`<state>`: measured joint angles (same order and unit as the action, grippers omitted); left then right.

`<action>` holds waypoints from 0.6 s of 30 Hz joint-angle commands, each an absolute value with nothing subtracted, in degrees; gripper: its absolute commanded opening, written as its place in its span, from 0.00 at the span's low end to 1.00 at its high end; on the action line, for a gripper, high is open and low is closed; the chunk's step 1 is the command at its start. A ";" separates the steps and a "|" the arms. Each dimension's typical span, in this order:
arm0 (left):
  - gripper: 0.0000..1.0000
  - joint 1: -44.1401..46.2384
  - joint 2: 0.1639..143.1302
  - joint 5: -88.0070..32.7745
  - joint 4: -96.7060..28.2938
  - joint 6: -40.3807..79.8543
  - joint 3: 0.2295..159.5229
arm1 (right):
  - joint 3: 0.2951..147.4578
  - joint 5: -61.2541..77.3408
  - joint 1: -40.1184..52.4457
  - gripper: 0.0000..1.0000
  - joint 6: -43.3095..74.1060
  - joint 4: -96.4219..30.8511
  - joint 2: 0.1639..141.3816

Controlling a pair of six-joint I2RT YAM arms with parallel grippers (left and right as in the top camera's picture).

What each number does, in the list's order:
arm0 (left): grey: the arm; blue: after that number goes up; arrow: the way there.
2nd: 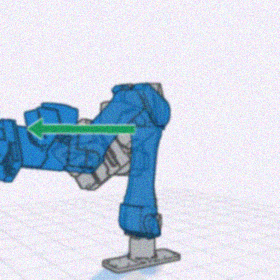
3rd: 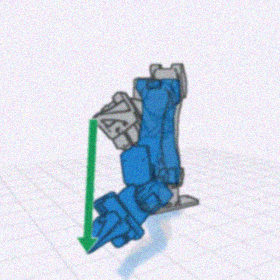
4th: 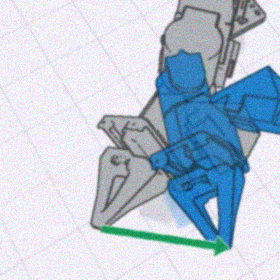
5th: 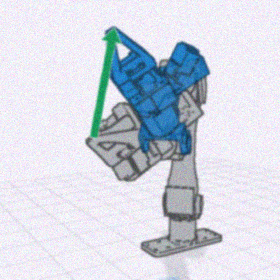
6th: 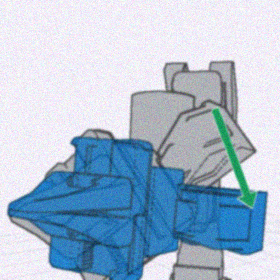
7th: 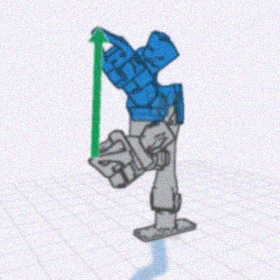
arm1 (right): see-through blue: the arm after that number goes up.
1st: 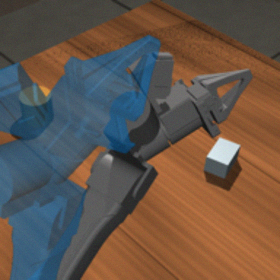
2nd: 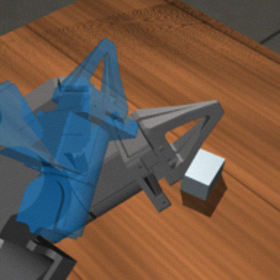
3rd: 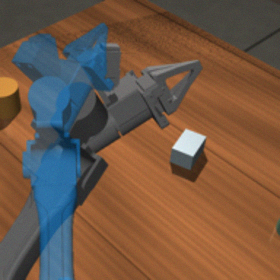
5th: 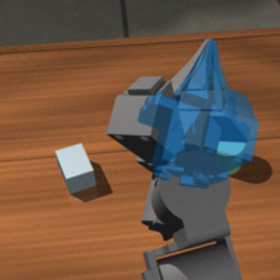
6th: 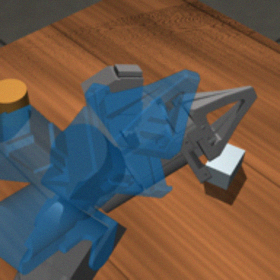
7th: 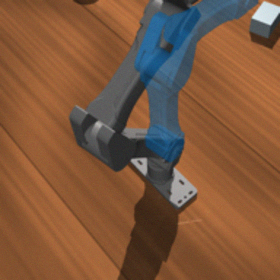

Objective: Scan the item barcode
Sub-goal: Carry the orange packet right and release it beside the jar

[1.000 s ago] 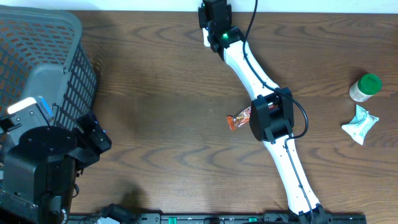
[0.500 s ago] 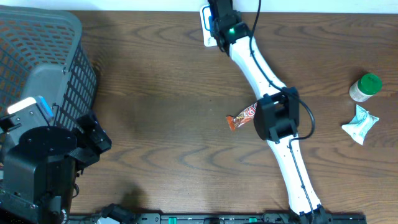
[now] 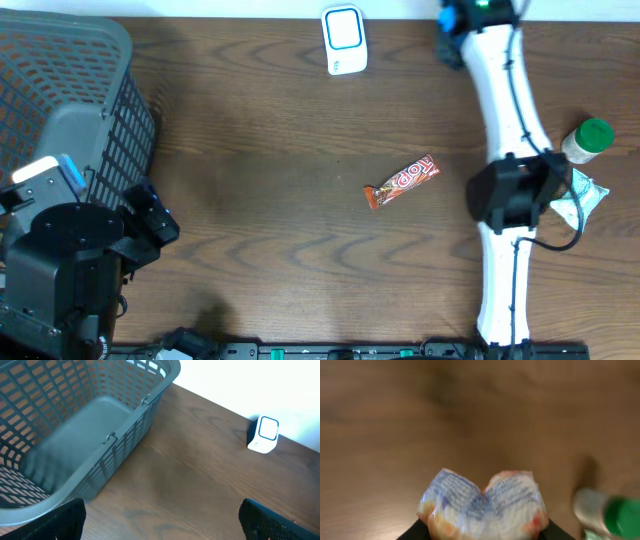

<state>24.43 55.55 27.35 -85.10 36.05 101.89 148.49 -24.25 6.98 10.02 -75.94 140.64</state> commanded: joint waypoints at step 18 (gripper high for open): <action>0.98 24.16 55.72 27.90 -85.25 36.29 102.21 | 137.38 -18.96 -15.62 0.36 14.79 -76.14 143.85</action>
<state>24.43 55.55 27.35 -85.10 36.05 101.89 141.03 -19.92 -14.72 13.65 -77.58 143.55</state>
